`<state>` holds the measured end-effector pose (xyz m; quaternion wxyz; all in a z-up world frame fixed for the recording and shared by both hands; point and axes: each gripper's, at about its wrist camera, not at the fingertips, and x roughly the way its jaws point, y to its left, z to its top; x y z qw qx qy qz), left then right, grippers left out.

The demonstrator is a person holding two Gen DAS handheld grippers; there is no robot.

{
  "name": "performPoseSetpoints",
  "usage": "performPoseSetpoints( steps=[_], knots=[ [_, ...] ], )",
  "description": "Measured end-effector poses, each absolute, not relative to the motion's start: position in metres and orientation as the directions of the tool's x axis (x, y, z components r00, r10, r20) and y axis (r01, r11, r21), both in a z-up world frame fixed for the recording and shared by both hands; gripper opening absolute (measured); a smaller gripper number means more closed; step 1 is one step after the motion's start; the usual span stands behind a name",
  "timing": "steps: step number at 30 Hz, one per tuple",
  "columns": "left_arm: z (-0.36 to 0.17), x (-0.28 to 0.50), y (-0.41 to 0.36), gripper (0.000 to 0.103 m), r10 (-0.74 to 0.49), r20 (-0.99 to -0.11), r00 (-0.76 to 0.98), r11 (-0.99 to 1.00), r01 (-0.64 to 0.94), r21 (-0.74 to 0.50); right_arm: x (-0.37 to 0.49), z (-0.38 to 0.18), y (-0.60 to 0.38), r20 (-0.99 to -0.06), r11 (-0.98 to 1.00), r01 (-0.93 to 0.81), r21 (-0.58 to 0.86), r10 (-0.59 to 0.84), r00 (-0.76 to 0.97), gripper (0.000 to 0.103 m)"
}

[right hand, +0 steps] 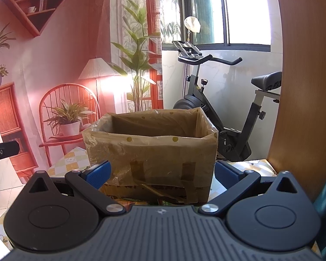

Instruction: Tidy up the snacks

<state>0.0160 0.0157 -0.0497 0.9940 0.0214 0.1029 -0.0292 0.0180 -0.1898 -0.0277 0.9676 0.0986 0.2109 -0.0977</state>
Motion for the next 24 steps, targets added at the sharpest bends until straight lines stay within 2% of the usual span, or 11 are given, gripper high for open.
performPoseSetpoints(
  steps=[2, 5, 6, 8, 10, 17, 24],
  knots=[
    [-0.064, 0.024, 0.026, 0.103, -0.094, -0.174, 0.98, 0.996, 0.092, -0.023, 0.017, -0.042, -0.19, -0.429, 0.958, 0.224, 0.178, -0.129, 0.894, 0.103],
    [-0.083, 0.03, 0.036, 0.103, -0.102, -0.236, 0.966, 0.994, 0.089, -0.064, 0.015, -0.063, -0.188, -0.417, 0.957, 0.216, 0.191, -0.12, 0.901, 0.103],
    [-0.088, 0.032, 0.038, 0.103, -0.089, -0.257, 0.962, 0.995, 0.075, -0.064, 0.015, -0.069, -0.184, -0.414, 0.963, 0.216, 0.165, -0.131, 0.901, 0.103],
    [-0.1, 0.031, 0.033, 0.103, -0.104, -0.294, 0.95, 0.985, 0.058, -0.16, 0.016, -0.078, -0.176, -0.414, 0.971, 0.217, 0.101, -0.157, 0.897, 0.103],
    [-0.109, 0.031, 0.029, 0.103, -0.106, -0.348, 0.932, 0.981, 0.04, -0.191, 0.017, -0.088, -0.168, -0.412, 0.978, 0.2, 0.062, -0.157, 0.897, 0.103],
    [-0.137, 0.04, 0.014, 0.101, -0.132, -0.43, 0.893, 0.99, 0.097, -0.104, 0.018, -0.113, -0.167, -0.428, 0.981, 0.164, 0.099, -0.107, 0.897, 0.103],
    [-0.173, 0.055, -0.019, 0.098, -0.214, -0.466, 0.859, 0.973, 0.231, -0.021, 0.013, -0.128, -0.18, -0.457, 0.974, 0.189, 0.122, -0.114, 0.882, 0.103]
  ],
)
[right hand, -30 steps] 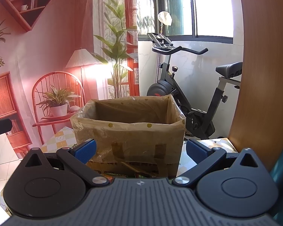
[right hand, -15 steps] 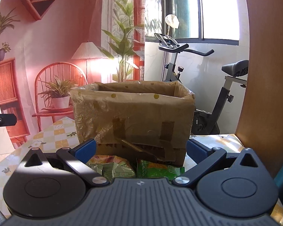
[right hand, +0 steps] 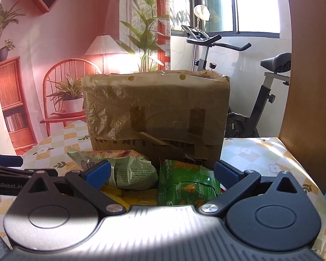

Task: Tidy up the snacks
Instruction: 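Move both grippers down toward the snack pile in front of the box, then grasp the orange cracker bag with the left gripper while the right grasps a white packet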

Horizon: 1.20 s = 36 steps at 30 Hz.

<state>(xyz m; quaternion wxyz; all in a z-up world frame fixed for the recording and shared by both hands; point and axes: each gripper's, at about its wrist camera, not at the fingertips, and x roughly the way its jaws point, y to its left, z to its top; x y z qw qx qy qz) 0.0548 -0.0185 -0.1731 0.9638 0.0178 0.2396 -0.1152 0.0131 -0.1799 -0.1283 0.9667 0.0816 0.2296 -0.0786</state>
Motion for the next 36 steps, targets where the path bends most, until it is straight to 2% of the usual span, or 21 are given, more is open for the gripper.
performPoseSetpoints(
  steps=[6, 10, 13, 15, 19, 20, 22, 23, 25, 28, 33, 36],
  knots=[
    [-0.206, 0.057, -0.013, 0.097, -0.225, -0.608, 0.762, 0.972, 0.218, -0.087, 0.009, -0.14, -0.188, -0.48, 0.969, 0.182, 0.167, -0.081, 0.874, 0.103],
    [-0.222, 0.055, -0.006, 0.098, -0.261, -0.648, 0.716, 0.963, 0.242, -0.121, 0.009, -0.147, -0.193, -0.496, 0.961, 0.185, 0.206, -0.06, 0.866, 0.103],
    [-0.237, 0.061, -0.007, 0.098, -0.241, -0.696, 0.677, 0.964, 0.25, -0.091, 0.009, -0.15, -0.194, -0.505, 0.959, 0.182, 0.218, -0.048, 0.862, 0.103],
    [-0.244, 0.063, -0.001, 0.1, -0.257, -0.696, 0.67, 0.963, 0.236, -0.128, 0.009, -0.151, -0.194, -0.507, 0.958, 0.181, 0.221, -0.046, 0.861, 0.103],
    [-0.255, 0.072, 0.005, 0.098, -0.193, -0.752, 0.63, 0.978, 0.181, -0.099, 0.011, -0.155, -0.194, -0.518, 0.958, 0.181, 0.221, -0.041, 0.854, 0.103],
    [-0.256, 0.072, 0.007, 0.098, -0.193, -0.752, 0.63, 0.978, 0.18, -0.101, 0.012, -0.156, -0.195, -0.52, 0.958, 0.181, 0.222, -0.04, 0.853, 0.103],
    [-0.255, 0.074, 0.014, 0.091, -0.218, -0.753, 0.621, 0.975, 0.177, -0.136, 0.013, -0.158, -0.196, -0.526, 0.957, 0.188, 0.22, -0.046, 0.849, 0.102],
    [-0.254, 0.075, 0.016, 0.081, -0.222, -0.753, 0.62, 0.974, 0.176, -0.143, 0.013, -0.158, -0.197, -0.528, 0.957, 0.19, 0.22, -0.047, 0.848, 0.101],
    [-0.248, 0.073, 0.018, 0.074, -0.222, -0.736, 0.64, 0.974, 0.178, -0.139, 0.013, -0.16, -0.199, -0.534, 0.957, 0.196, 0.215, -0.053, 0.844, 0.1],
    [-0.238, 0.066, 0.017, 0.072, -0.225, -0.695, 0.683, 0.973, 0.196, -0.123, 0.011, -0.163, -0.201, -0.56, 0.96, 0.186, 0.21, -0.038, 0.828, 0.097],
    [-0.224, 0.061, 0.009, 0.072, -0.233, -0.645, 0.728, 0.97, 0.222, -0.1, 0.007, -0.175, -0.191, -0.621, 0.977, 0.089, 0.194, 0.052, 0.782, 0.08],
    [-0.223, 0.057, -0.002, 0.072, -0.226, -0.651, 0.725, 0.969, 0.237, -0.073, 0.001, -0.182, -0.178, -0.654, 0.983, 0.04, 0.18, 0.089, 0.751, 0.073]
  ],
)
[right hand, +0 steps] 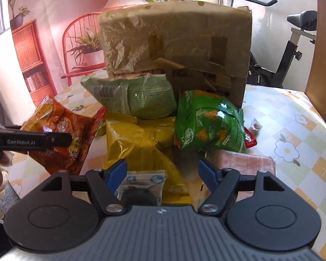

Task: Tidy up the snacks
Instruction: 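Grasp the orange cracker bag with the left gripper while the right grasps a white packet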

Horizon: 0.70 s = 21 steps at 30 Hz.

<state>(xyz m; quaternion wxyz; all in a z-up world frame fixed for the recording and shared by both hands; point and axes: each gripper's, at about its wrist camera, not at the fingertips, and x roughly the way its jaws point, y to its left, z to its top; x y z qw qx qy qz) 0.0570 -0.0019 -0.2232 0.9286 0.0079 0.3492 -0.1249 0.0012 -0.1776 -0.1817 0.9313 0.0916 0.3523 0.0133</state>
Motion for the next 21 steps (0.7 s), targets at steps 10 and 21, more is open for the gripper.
performPoseSetpoints(
  steps=[10, 21],
  knots=[
    [-0.226, 0.042, -0.006, 0.072, -0.224, -0.661, 0.716, 0.967, 0.249, -0.057, 0.002, -0.202, -0.152, -0.726, 0.981, -0.025, 0.191, 0.158, 0.669, 0.056],
    [-0.209, 0.035, 0.005, 0.072, -0.241, -0.596, 0.766, 0.967, 0.242, -0.079, 0.002, -0.191, -0.162, -0.697, 0.979, -0.002, 0.202, 0.145, 0.703, 0.047]
  ],
)
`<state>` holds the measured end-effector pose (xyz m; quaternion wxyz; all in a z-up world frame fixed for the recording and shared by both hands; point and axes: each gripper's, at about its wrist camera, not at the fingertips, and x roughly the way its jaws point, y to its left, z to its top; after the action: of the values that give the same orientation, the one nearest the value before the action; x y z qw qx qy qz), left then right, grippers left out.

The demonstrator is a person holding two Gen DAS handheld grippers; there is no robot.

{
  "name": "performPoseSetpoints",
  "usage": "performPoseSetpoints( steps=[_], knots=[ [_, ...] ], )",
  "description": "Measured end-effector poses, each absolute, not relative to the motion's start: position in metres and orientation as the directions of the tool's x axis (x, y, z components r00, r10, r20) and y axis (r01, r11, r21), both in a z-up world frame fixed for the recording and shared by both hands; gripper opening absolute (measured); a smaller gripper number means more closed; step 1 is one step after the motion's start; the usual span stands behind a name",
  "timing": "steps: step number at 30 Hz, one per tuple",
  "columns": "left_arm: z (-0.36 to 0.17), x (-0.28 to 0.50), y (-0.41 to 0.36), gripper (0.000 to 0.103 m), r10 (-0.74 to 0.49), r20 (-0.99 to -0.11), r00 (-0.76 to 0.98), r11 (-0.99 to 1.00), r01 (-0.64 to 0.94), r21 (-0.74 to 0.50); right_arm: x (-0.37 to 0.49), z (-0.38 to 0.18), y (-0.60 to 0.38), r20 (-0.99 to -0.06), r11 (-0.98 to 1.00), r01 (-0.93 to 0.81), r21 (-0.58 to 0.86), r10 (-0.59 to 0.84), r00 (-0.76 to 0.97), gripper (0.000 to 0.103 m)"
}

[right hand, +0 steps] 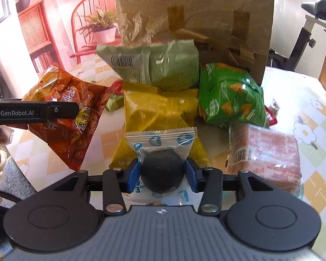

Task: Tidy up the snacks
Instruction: 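Grasp the orange cracker bag with the left gripper while the right grasps a white packet, then carry both snacks over the box and open both grippers to drop them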

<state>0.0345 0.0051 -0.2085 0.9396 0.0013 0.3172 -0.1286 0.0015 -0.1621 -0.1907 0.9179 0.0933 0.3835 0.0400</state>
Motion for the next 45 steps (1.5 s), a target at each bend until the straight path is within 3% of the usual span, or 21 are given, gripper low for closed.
performPoseSetpoints(
  steps=[12, 16, 25, 32, 41, 45],
  knots=[
    [-0.12, 0.055, -0.002, 0.072, -0.22, -0.382, 0.897, 0.974, 0.222, -0.04, 0.041, -0.099, -0.201, -0.514, 0.992, -0.019, 0.121, 0.079, 0.854, 0.047],
    [-0.091, 0.075, -0.012, 0.072, -0.244, -0.338, 0.909, 0.969, 0.238, -0.061, 0.06, -0.072, -0.211, -0.465, 0.997, -0.023, 0.072, 0.054, 0.884, 0.047],
    [-0.021, 0.144, -0.061, 0.072, -0.253, -0.272, 0.928, 0.963, 0.268, 0.019, 0.117, -0.031, -0.26, -0.408, 0.996, 0.033, 0.086, 0.005, 0.913, 0.047],
    [0.004, 0.219, -0.109, 0.072, -0.233, -0.331, 0.914, 0.95, 0.286, 0.123, 0.17, -0.023, -0.29, -0.427, 0.991, 0.065, 0.114, -0.01, 0.904, 0.047],
    [-0.039, 0.283, -0.142, 0.073, -0.18, -0.479, 0.859, 0.921, 0.318, 0.225, 0.225, -0.053, -0.31, -0.527, 0.986, 0.095, 0.136, -0.01, 0.85, 0.047],
    [-0.052, 0.293, -0.131, 0.086, -0.18, -0.512, 0.84, 0.934, 0.31, 0.18, 0.232, -0.068, -0.317, -0.558, 0.985, 0.096, 0.145, 0.001, 0.83, 0.055]
  ],
)
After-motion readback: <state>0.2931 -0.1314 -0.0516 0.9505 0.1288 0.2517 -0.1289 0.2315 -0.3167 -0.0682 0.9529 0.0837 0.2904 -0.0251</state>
